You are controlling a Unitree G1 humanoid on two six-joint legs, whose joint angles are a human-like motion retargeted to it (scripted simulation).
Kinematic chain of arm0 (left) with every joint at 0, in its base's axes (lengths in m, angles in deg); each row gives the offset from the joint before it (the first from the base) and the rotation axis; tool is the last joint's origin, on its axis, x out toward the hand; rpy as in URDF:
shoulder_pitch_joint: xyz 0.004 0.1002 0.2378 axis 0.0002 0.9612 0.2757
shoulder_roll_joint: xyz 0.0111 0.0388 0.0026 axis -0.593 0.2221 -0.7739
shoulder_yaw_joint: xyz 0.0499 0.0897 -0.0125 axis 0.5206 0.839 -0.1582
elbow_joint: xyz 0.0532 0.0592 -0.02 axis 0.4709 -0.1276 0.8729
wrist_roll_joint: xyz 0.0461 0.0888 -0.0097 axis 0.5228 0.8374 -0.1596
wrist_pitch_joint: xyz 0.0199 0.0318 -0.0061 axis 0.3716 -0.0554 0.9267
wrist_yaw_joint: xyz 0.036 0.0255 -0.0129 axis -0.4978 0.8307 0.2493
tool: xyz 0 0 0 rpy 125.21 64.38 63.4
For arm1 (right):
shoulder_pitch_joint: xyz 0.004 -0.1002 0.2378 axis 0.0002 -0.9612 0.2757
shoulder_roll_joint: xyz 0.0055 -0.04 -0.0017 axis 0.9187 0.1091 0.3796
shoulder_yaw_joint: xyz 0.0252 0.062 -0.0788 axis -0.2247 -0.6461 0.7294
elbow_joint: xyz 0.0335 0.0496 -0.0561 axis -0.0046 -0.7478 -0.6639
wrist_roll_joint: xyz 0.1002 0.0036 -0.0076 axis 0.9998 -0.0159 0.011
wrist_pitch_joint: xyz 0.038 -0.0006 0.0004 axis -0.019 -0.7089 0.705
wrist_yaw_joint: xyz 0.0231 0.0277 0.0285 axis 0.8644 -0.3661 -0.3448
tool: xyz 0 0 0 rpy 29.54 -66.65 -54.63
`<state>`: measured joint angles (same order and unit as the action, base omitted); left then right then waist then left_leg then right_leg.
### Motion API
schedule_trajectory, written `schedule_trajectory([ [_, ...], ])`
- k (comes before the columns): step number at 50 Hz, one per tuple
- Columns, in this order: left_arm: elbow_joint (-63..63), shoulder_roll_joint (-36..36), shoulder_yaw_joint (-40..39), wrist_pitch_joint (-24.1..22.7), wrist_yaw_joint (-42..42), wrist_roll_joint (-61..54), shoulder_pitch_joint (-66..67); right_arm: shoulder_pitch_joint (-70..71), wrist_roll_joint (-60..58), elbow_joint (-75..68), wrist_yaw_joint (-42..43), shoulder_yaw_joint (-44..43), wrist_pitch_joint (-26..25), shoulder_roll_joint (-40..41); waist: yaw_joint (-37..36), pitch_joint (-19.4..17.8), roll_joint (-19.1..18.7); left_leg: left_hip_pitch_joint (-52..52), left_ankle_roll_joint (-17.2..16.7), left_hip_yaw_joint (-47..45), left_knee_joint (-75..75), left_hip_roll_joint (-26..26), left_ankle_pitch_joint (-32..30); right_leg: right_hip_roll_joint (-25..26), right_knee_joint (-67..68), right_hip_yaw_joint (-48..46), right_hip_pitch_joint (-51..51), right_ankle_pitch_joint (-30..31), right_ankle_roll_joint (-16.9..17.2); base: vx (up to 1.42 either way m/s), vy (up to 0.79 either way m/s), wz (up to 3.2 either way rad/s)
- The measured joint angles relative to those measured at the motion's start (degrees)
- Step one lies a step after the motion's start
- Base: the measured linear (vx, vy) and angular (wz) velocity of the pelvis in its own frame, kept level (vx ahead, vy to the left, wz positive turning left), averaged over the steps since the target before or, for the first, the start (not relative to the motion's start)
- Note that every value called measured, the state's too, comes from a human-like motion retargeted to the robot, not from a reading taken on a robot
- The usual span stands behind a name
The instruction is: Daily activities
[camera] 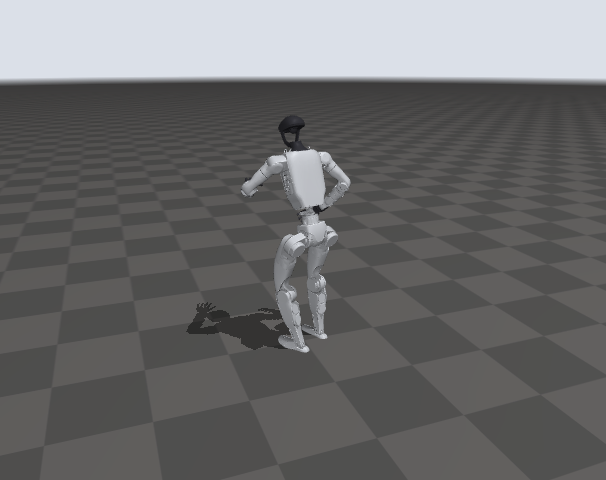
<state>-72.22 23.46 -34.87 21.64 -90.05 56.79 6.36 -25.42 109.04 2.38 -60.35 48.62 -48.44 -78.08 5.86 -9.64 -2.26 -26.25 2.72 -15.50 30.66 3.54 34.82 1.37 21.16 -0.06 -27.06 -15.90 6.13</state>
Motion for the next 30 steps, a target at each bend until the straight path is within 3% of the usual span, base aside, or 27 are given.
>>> schedule_trajectory([
  [7, 6.23, 5.8, -0.25, 0.87, -5.84, -4.03, -4.27, -0.27, 1.2, -19.13, 5.02, -3.71, 0.06, 3.01, 2.79, -4.09, 1.3, -2.07, 0.12, -0.18, -1.96, -1.72, -1.84, 0.58, 2.66, 4.57, -5.31, -0.68, 1.61, -0.09, 0.07, -0.05],
  [14, 11.58, 8.91, 1.88, 0.67, -8.82, -5.74, -5.97, 2.35, 2.83, -33.93, 7.96, -5.26, 0.61, 6.41, 3.49, -5.56, 2.38, -3.54, 0.18, -0.76, -5.62, -2.28, -4.68, 1.28, 0.13, 6.58, -8.04, 0.63, 2.23, -0.02, 0.01, -0.03],
  [30, 17.21, 11.58, 2.72, 0.03, -12.24, -9.98, -5.52, 5.05, 0.47, -43.5, 10.2, -4.52, 1.13, 8.8, 2.69, -5.34, 4.13, -5.14, 0.58, -2.38, -11.59, -2.11, -8.92, 1.82, -6.85, 7.39, -9.7, 6.37, 3.32, 0.0, 0.0, 0.0],
])
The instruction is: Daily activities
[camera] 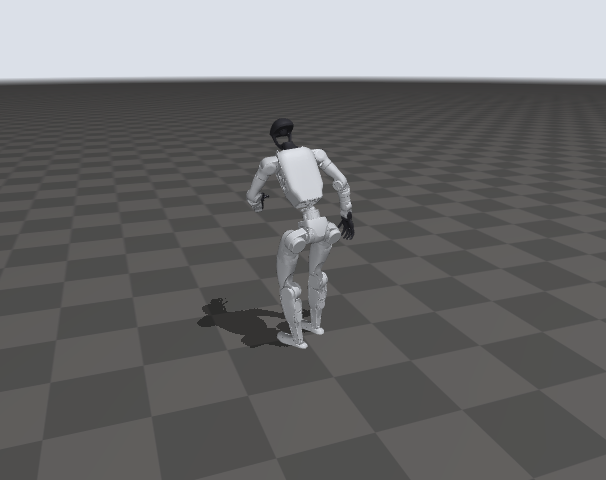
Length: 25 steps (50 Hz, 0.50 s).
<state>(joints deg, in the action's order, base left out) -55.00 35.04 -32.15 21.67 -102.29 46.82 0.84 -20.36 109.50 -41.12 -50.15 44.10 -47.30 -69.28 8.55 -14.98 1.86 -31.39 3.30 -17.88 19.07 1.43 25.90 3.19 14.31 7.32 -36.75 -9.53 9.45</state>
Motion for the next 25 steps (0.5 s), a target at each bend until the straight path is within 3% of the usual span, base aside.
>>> schedule_trajectory([
  [25, 2.49, 1.09, 0.01, 1.56, 0.37, 0.97, -1.32, 4.57, -10.4, -3.18, 2.09, -0.32, -1.84, -0.1, 1.12, -0.88, 0.96, -1.51, 1.04, -1.18, -1.59, 0.25, -1.65, 0.58, -3.85, 1.87, -1.23, 4.42, 1.94, 0.0, 0.0, 0.0],
])
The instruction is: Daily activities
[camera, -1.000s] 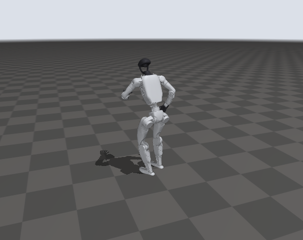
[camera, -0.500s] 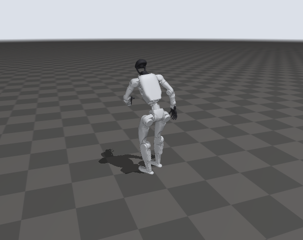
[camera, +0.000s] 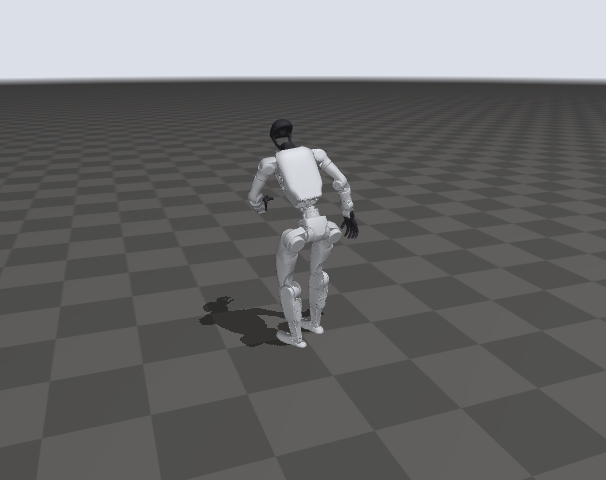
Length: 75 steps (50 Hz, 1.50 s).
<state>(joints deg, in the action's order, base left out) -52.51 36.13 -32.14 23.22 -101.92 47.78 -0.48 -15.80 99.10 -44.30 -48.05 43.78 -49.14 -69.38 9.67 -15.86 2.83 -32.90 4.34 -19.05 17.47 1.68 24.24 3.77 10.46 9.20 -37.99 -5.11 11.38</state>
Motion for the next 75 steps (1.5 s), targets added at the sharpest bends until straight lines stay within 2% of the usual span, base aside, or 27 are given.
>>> schedule_trajectory([
  [12, -3.54, -1.49, -0.18, -1.27, 2.75, 0.34, 2.65, -0.12, -3.45, 0.31, 0.64, -0.91, -0.34, -0.18, -0.08, 0.31, -0.09, 1.02, 0.41, -0.55, -2.84, -0.69, -1.46, -0.21, -1.33, 0.81, 0.03, 1.28, 1.09, 0.0, 0.0, 0.0],
  [29, 0.95, 0.78, -5.06, -2.52, 2.61, -6.69, 6.51, 0.24, -3.7, 2.32, 3.17, -1.78, 1.07, 0.37, 0.27, -0.19, 0.52, 4.14, 0.62, -1.66, -5.67, -1.47, -2.57, -0.31, -0.74, 1.14, 1.03, 1.12, 2.36, 0.0, 0.0, 0.0],
  [40, 1.67, 0.84, -5.04, -4.04, 4.49, -8.88, 6.13, 0.4, -4.96, 2.79, 3.44, -0.71, 1.12, 0.37, 0.5, -0.75, 0.63, 6.77, 0.69, -1.51, -7.1, -1.79, -2.84, -0.19, -0.12, 1.07, 2.47, 0.43, 3.18, 0.0, 0.0, 0.0],
  [59, 5.87, 1.52, -2.04, -7.71, 15.6, -11.84, 3.91, 0.15, -4.15, 0.67, -1.87, 0.68, -0.22, 2.5, 0.44, 0.41, 0.63, 11.43, -0.07, 0.12, -9.44, -2.11, -3.45, 0.11, 0.72, 0.04, 5.47, -1.42, 3.47, 0.0, 0.0, 0.0],
  [75, 7.92, 4.45, -9.94, -10.9, 22.81, -25.19, 12.25, -0.95, 1.52, -1.34, -4.27, -4.07, -0.72, 5.17, -0.43, 3.41, -0.29, 16.77, -2.0, 3.59, -11.61, -2.94, -4.66, -0.03, 2.97, -1.39, 8.72, -3.38, 3.49, 0.0, 0.0, 0.0],
])
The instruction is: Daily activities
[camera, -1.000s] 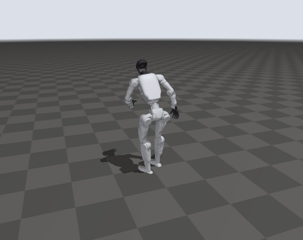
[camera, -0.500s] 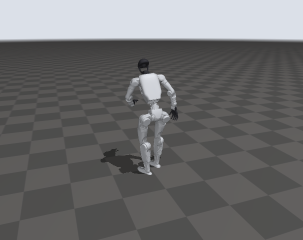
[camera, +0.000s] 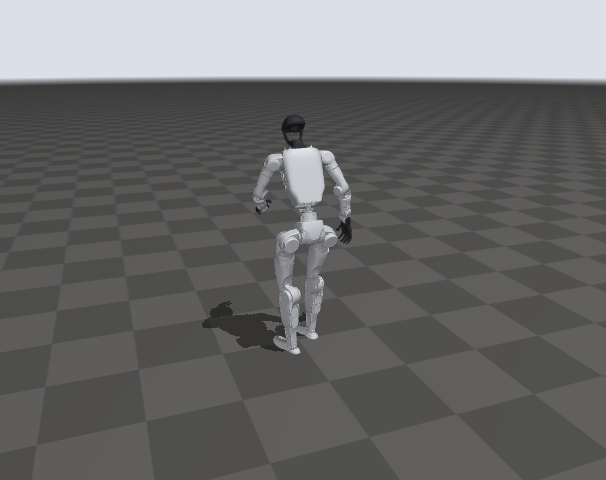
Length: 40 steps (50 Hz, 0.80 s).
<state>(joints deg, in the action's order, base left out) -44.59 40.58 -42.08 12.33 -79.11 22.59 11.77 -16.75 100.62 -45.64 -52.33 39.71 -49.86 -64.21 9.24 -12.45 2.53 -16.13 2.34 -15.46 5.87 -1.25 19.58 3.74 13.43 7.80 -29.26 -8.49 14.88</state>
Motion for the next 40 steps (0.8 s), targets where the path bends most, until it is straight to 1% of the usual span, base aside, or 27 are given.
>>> schedule_trajectory([
  [6, -1.09, 1.09, -4.7, -0.89, 2.89, -6.24, 7.79, -0.64, 0.56, -0.85, 0.4, -2.25, -0.12, 0.3, -0.99, 1.58, -0.75, 2.2, -1.07, 4.94, 2.85, -0.71, 1.5, 0.49, 1.35, 0.46, 1.64, -0.75, -0.13, 0.0, 0.0, -0.12],
  [10, -1.01, 2.33, -7.6, -1.16, 5.2, -9.99, 14.05, -1.17, 0.34, -1.35, 1.14, -3.51, -0.16, 0.19, -1.88, 2.32, -1.43, 3.84, -1.51, 10.12, 8.26, -1.31, 4.89, 1.42, 2.68, 1.33, 3.23, -1.45, -0.38, 0.0, 0.03, -0.32],
  [15, 1.51, 4.14, -10.48, -0.77, 8.41, -13.44, 21.48, -1.58, -0.09, -2.05, 2.3, -4.79, -0.16, -0.26, -2.56, 2.77, -2.68, 5.65, -1.31, 13.4, 14.68, -1.32, 9.58, 2.83, 4.83, 1.87, 5.19, -2.7, -0.69, 0.0, 0.06, -0.24],
  [22, 9.6, 5.83, -13.27, 1.0, 12.89, -15.14, 29.21, -2.0, -0.56, -3.23, 3.13, -5.53, 0.02, -0.05, -2.38, 3.23, -3.79, 8.08, -0.68, 13.78, 17.93, -1.48, 13.14, 3.6, 9.37, 2.05, 6.1, -5.13, -0.68, 0.0, 0.09, -0.12],
  [30, 18.86, 5.05, -15.62, 2.5, 17.19, -14.53, 34.4, -2.72, -1.14, -3.0, 3.17, -5.46, 0.83, 0.29, -0.95, 3.21, -3.26, 11.3, -0.09, 12.04, 16.73, -2.81, 14.05, 2.26, 17.56, 1.0, 4.65, -8.32, -0.19, -0.01, 0.08, -0.06],
  [32, 20.43, 4.68, -16.03, 2.72, 17.99, -14.29, 35.46, -2.96, -1.4, -2.67, 3.17, -5.27, 1.04, -0.03, -0.96, 3.19, -3.13, 12.17, -0.11, 10.99, 16.23, -2.99, 13.99, -0.4, 21.19, -2.78, 3.56, -9.82, -2.53, -0.01, 0.05, -0.33],
  [33, 21.08, 4.51, -16.22, 2.81, 18.35, -14.2, 35.99, -3.07, -1.57, -2.5, 3.1, -5.12, 1.14, -0.22, -1.2, 3.23, -3.17, 12.56, -0.15, 10.26, 16.01, -2.92, 13.98, -2.74, 23.38, -6.11, 2.92, -10.91, -4.81, 0.01, 0.04, -0.44],
  [35, 22.14, 4.18, -16.5, 2.96, 19.14, -14.12, 36.81, -3.29, -1.92, -2.24, 2.9, -4.96, 1.23, -0.65, -1.36, 3.43, -3.19, 13.25, -0.17, 9.48, 15.47, -3.02, 13.9, -6.68, 27.39, -11.0, 2.12, -13.23, -8.2, 0.01, 0.02, -0.19],
  [37, 22.69, 4.06, -16.53, 3.07, 19.85, -14.19, 37.46, -3.75, -2.35, -2.1, 2.51, -4.84, 1.22, -0.97, -1.07, 3.77, -2.9, 13.96, -0.13, 9.63, 14.71, -3.62, 13.58, -8.07, 29.82, -11.99, 2.27, -14.85, -8.91, 0.03, 0.0, 0.07],
  [40, 22.84, 4.13, -16.43, 3.04, 20.74, -14.63, 38.25, -4.84, -3.05, -2.18, 1.79, -4.54, 1.15, -1.23, -0.94, 4.48, -2.51, 15.18, -0.06, 10.14, 13.29, -4.35, 13.04, -8.79, 30.8, -12.57, 3.5, -16.26, -9.37, 0.07, -0.01, 0.17],
])
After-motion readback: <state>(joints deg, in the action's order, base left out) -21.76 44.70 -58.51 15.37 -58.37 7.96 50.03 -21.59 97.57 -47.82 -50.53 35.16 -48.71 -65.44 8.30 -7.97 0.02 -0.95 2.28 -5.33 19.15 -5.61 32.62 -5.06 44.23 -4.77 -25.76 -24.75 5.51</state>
